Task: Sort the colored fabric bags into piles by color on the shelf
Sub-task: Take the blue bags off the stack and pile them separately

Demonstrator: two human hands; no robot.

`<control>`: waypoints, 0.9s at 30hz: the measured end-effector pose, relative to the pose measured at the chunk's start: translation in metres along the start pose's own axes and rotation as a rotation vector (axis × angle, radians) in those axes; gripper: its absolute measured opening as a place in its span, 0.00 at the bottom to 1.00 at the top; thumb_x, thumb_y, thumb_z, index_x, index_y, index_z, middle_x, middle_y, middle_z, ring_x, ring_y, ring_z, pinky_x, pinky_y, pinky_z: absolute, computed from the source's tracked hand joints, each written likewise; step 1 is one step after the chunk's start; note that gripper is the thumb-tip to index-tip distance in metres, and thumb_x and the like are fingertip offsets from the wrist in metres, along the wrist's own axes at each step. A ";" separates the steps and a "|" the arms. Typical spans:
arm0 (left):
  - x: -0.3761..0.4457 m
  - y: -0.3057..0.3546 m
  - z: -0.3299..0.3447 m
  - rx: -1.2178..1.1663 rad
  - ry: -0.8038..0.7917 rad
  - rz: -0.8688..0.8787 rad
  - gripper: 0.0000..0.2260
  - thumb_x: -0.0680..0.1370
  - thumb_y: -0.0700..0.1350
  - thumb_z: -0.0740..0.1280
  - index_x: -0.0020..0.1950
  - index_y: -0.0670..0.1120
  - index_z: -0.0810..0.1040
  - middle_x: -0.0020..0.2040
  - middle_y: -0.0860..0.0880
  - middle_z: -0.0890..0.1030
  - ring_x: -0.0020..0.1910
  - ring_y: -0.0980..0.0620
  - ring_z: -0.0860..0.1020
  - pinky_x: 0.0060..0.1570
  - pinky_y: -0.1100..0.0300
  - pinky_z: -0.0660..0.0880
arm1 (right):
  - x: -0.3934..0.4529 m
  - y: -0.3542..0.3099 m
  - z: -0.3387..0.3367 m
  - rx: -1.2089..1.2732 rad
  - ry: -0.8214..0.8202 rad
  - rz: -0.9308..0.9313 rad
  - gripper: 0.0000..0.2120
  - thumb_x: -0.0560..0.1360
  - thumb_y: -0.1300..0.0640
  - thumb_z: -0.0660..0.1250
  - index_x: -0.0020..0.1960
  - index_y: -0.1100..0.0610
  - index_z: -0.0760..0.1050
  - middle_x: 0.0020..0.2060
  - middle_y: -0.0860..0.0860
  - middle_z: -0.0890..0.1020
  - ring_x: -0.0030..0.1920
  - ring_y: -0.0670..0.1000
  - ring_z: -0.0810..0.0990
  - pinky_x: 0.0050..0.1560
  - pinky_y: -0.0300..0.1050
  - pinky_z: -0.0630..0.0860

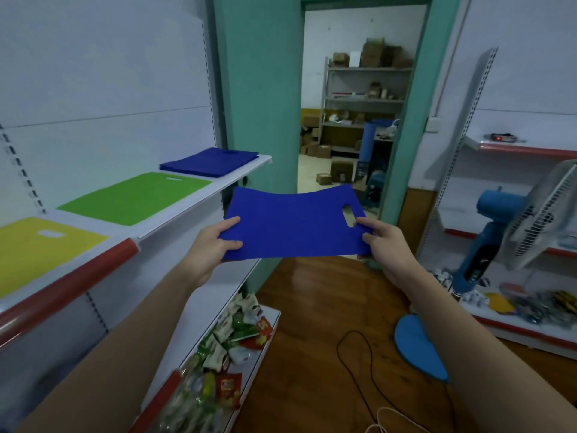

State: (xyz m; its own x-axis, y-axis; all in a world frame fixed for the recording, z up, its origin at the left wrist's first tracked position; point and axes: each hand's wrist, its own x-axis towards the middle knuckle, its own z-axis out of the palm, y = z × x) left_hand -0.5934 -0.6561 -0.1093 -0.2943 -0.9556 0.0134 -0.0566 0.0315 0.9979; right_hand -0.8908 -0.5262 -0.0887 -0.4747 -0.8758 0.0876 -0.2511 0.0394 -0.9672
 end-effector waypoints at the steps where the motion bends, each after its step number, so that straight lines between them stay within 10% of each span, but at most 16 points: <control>1: 0.011 -0.001 0.005 0.020 0.006 -0.001 0.28 0.77 0.31 0.66 0.75 0.48 0.69 0.67 0.46 0.74 0.58 0.46 0.80 0.52 0.53 0.79 | 0.015 0.003 -0.001 0.002 -0.010 -0.001 0.17 0.82 0.65 0.57 0.69 0.56 0.72 0.69 0.54 0.68 0.54 0.56 0.79 0.40 0.48 0.82; 18: 0.163 0.006 0.059 0.116 0.225 -0.010 0.26 0.77 0.36 0.70 0.73 0.50 0.70 0.65 0.50 0.75 0.58 0.50 0.79 0.56 0.54 0.77 | 0.250 0.008 -0.011 -0.010 -0.319 -0.059 0.20 0.82 0.66 0.56 0.73 0.57 0.68 0.51 0.40 0.73 0.46 0.51 0.82 0.38 0.46 0.81; 27: 0.265 0.025 0.017 0.112 0.393 0.060 0.26 0.74 0.34 0.72 0.72 0.47 0.73 0.66 0.50 0.75 0.60 0.52 0.78 0.63 0.53 0.75 | 0.390 -0.018 0.061 -0.040 -0.406 -0.154 0.20 0.81 0.67 0.57 0.72 0.57 0.69 0.63 0.50 0.70 0.47 0.52 0.80 0.35 0.42 0.78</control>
State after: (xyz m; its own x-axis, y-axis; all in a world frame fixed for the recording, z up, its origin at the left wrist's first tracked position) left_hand -0.6891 -0.9031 -0.0819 0.0853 -0.9896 0.1160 -0.1598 0.1013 0.9819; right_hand -1.0196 -0.8976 -0.0522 -0.0610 -0.9907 0.1217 -0.3297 -0.0951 -0.9393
